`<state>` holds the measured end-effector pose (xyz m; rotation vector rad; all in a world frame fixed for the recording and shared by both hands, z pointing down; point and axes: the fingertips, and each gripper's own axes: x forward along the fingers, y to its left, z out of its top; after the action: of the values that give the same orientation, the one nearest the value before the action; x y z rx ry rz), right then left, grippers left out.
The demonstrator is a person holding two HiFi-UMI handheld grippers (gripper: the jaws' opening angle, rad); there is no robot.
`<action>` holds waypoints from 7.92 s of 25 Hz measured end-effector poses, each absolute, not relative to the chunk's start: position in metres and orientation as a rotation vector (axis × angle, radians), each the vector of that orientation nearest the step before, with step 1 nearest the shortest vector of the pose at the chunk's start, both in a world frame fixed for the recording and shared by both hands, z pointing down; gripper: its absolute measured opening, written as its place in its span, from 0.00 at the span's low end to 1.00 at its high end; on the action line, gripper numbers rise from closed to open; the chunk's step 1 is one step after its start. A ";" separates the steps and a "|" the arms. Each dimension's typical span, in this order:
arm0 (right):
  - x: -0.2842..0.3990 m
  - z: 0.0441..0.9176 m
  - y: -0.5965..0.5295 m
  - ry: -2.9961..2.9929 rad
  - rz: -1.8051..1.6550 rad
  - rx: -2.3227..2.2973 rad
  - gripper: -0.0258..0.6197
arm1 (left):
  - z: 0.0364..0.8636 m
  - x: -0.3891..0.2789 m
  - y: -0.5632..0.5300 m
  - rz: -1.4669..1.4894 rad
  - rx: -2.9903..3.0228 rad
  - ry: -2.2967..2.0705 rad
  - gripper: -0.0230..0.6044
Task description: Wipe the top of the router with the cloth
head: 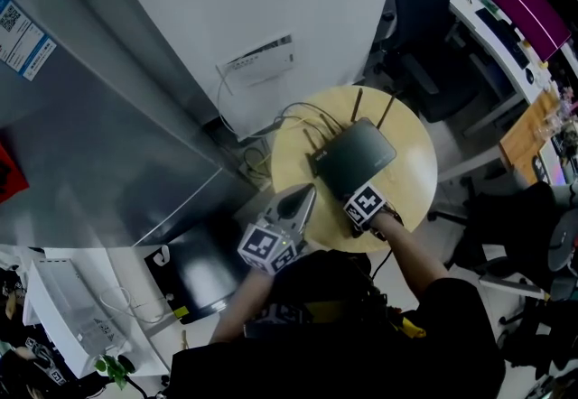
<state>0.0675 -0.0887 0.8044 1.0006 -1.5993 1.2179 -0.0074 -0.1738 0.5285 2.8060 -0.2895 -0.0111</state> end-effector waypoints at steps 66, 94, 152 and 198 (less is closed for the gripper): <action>0.062 0.794 -0.125 -1.668 1.202 1.431 0.13 | 0.532 0.004 -0.169 0.013 2.785 -0.407 0.03; 0.200 0.803 -0.113 -1.749 0.817 0.835 0.13 | 0.529 0.070 -0.145 -0.015 2.741 -0.763 0.03; 0.365 0.742 -0.145 -1.651 0.832 1.374 0.13 | 0.490 0.073 -0.162 -0.096 2.877 -0.913 0.03; 0.077 0.503 0.168 -2.386 0.494 2.245 0.13 | 0.478 -0.232 0.048 -0.263 2.716 -0.967 0.03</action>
<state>0.0773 0.1681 0.5031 2.2447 -2.3861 0.4939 -0.2321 0.0478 0.4781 2.7164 -0.9669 -0.2628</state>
